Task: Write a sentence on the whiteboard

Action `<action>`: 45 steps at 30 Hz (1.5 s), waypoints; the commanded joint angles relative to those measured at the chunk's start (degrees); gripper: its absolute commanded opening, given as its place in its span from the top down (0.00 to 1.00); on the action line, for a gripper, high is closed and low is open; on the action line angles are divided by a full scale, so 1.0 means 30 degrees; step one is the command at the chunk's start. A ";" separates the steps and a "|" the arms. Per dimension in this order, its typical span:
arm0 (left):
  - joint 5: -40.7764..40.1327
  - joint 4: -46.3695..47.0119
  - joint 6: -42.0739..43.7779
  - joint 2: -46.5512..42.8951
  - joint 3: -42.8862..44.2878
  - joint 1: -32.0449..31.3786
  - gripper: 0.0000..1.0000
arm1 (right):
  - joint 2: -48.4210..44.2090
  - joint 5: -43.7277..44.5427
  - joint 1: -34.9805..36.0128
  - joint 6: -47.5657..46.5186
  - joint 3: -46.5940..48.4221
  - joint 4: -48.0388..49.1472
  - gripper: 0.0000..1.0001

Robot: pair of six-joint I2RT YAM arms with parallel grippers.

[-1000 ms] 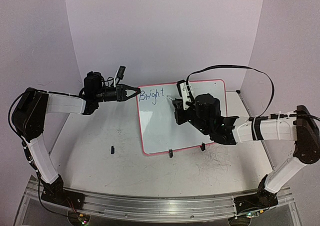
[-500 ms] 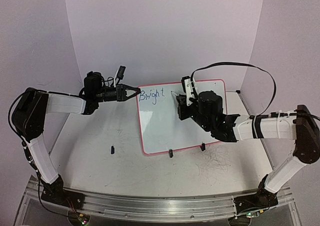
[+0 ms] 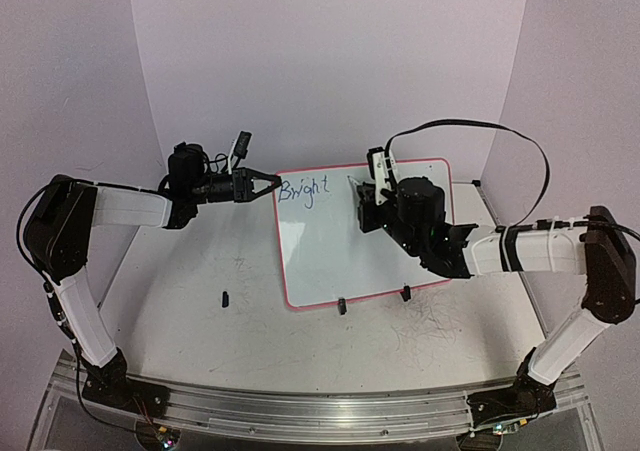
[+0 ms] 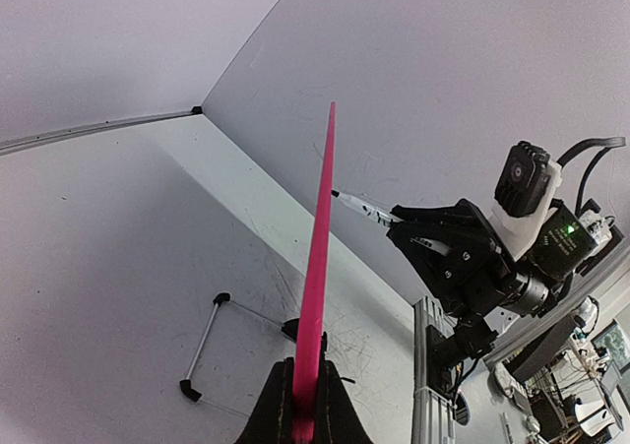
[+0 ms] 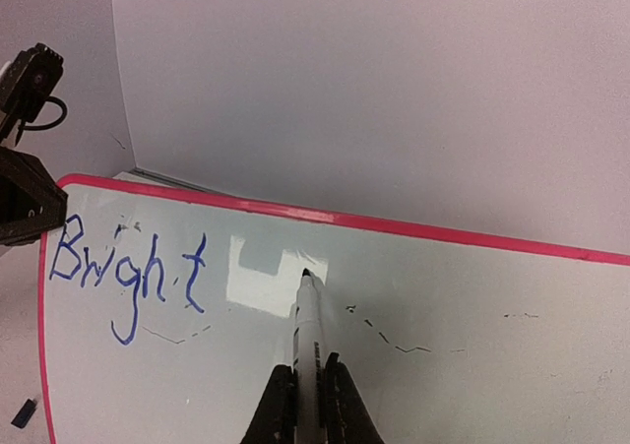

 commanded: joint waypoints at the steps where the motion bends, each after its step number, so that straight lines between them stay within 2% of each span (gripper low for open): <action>1: 0.0289 -0.0085 -0.0120 -0.0076 -0.0007 -0.0456 1.00 | 0.0309 0.0391 -0.0110 0.0045 0.0996 0.1013 1.00; 20: 0.0283 -0.0090 -0.0096 -0.0068 -0.0010 -0.0538 1.00 | 0.0866 -0.0472 -0.0159 0.0277 0.1204 -0.0237 1.00; 45: 0.0297 -0.0087 -0.0057 -0.0146 -0.0012 -0.0602 1.00 | -0.0285 -0.0643 0.0016 0.1637 -0.0255 -0.1616 1.00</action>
